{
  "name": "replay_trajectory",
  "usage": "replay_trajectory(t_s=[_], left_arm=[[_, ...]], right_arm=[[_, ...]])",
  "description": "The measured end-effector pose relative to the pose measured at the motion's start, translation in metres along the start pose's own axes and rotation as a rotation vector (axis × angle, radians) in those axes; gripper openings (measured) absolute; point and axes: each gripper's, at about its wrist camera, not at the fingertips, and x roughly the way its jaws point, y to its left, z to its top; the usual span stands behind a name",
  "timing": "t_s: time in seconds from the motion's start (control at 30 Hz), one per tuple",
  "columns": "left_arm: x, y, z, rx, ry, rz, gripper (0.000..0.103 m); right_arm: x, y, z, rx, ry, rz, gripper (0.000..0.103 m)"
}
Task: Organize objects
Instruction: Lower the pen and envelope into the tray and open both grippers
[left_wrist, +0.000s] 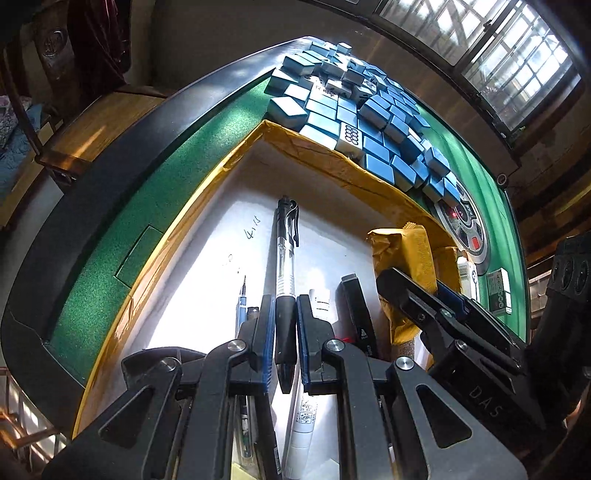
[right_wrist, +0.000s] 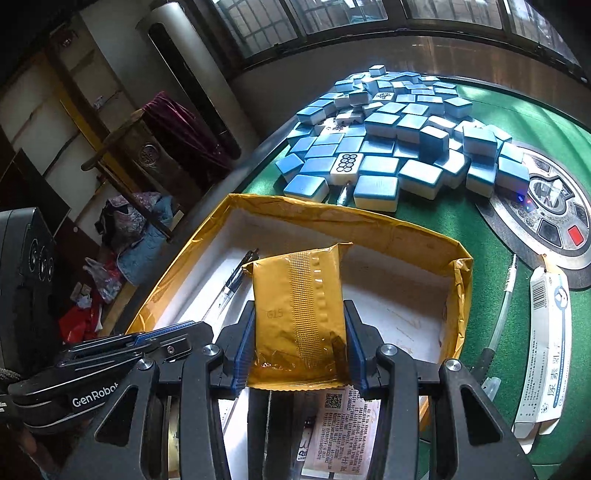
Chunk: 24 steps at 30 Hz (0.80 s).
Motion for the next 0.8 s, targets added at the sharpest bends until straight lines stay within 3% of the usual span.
replay_trajectory(t_s=[0.3,0.47,0.63,0.8], left_arm=[[0.010,-0.002,-0.002,0.008,0.010,0.027,0.009],[0.012,0.000,-0.002,-0.010,0.022,-0.014,0.012],[0.005,0.003,-0.004,-0.037,-0.003,-0.045,0.032],[-0.005,0.005,-0.007,-0.061,-0.031,-0.070,0.046]], right_arm=[[-0.002,-0.002,-0.001,-0.005,-0.005,0.003,0.040],[-0.004,-0.004,0.000,0.007,-0.014,0.025,0.051],[-0.008,-0.004,0.000,0.011,-0.024,0.049,0.055],[-0.016,-0.004,0.001,0.014,-0.049,0.117,0.055]])
